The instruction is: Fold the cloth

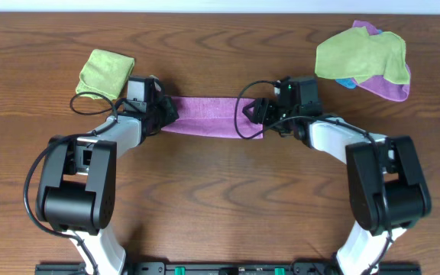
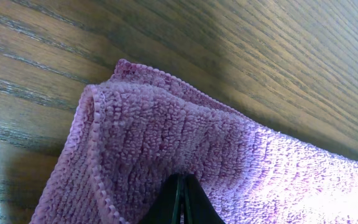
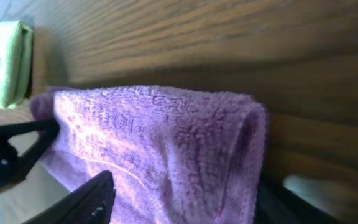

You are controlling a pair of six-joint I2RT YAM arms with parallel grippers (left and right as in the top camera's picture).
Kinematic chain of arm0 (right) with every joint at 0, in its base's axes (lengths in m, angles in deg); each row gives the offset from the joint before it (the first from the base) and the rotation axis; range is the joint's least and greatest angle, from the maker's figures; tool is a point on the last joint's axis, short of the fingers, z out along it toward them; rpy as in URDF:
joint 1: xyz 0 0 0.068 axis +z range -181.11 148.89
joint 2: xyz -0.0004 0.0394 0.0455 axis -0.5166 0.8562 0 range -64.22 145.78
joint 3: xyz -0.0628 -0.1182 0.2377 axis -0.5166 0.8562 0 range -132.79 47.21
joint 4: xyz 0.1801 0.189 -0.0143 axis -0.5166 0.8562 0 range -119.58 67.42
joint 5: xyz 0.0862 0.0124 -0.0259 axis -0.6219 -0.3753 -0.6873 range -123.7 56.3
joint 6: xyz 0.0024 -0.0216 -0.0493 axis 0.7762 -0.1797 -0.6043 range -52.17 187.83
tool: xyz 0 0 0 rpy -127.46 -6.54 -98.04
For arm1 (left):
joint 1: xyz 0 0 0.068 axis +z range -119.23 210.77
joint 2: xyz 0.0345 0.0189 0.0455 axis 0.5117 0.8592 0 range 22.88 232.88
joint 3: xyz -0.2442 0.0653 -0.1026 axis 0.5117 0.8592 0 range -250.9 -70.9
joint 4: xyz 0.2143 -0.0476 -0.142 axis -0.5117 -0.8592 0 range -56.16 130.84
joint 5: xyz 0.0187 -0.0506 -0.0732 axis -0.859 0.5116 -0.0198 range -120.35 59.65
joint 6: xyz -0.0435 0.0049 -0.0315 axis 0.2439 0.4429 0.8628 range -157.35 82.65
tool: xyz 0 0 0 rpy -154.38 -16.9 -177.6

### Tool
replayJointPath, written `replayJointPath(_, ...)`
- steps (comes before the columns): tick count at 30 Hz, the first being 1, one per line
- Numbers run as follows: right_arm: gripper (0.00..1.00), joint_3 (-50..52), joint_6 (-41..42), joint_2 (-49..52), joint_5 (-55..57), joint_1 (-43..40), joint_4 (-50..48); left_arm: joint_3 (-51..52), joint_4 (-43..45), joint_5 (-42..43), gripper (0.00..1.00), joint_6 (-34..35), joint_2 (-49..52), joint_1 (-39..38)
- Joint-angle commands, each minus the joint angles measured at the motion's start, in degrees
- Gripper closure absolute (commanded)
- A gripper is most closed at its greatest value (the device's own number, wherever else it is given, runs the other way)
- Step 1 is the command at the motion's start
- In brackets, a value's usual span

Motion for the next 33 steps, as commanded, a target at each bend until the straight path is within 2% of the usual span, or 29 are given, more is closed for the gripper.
replayJointPath(1,0.37,0.63,1.27,3.91,0.83,1.70,-0.44,-0.79,-0.68,-1.03,0.94,-0.79,2.01,-0.07)
replayJointPath(4,0.52,0.63,1.25,4.81,2.21,2.29,-3.61,-0.79,-0.68,-1.01,0.94,-0.59,2.01,-0.07)
replayJointPath(10,0.99,0.63,-0.07,4.63,2.03,1.77,-10.97,-0.79,-0.68,-0.83,0.94,0.26,1.99,-0.07)
replayJointPath(14,0.99,0.61,-0.09,2.89,0.26,1.01,-13.44,-1.20,-0.76,0.48,0.94,0.26,1.88,-0.07)
replayJointPath(25,0.99,0.61,-0.92,-5.49,0.22,1.05,-12.50,-4.61,-0.85,0.68,0.94,0.28,1.88,-0.07)
replayJointPath(33,0.98,0.39,-0.87,-6.45,-1.05,1.49,-12.50,-6.43,-1.03,1.18,0.94,0.28,1.88,-0.07)
